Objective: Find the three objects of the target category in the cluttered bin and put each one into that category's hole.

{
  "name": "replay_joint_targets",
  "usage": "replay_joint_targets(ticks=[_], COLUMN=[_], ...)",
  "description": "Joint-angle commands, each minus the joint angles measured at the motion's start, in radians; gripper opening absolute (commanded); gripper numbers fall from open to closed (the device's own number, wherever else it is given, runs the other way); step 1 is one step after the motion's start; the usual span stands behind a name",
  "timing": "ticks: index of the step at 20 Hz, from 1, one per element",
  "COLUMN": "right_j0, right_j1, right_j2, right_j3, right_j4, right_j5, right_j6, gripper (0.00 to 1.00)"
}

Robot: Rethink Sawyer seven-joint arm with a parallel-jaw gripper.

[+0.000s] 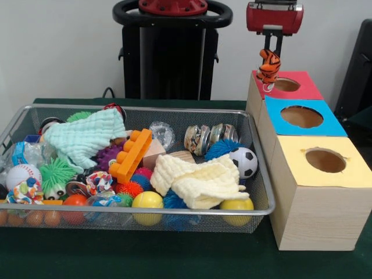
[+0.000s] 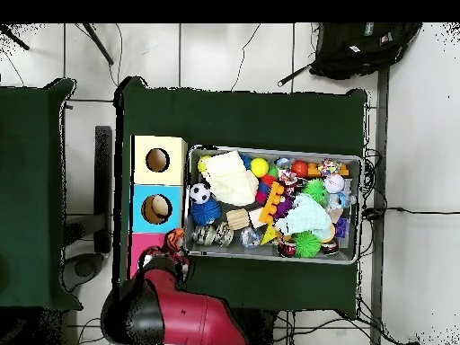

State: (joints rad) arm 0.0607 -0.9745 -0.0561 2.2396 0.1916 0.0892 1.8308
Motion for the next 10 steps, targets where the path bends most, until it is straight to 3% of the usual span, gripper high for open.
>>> replay_joint_targets(ticks=[1,10], right_j0=[0.015,0.072], right_j1=[0.072,0.044], right_j2=[0.081,0.055], right_j3=[-0.116,-0.096], right_j4=[0.095,0.145], right_j5=[-0.037,0.026], right_j6=[0.243,0.249], gripper=[0.00,0.00])
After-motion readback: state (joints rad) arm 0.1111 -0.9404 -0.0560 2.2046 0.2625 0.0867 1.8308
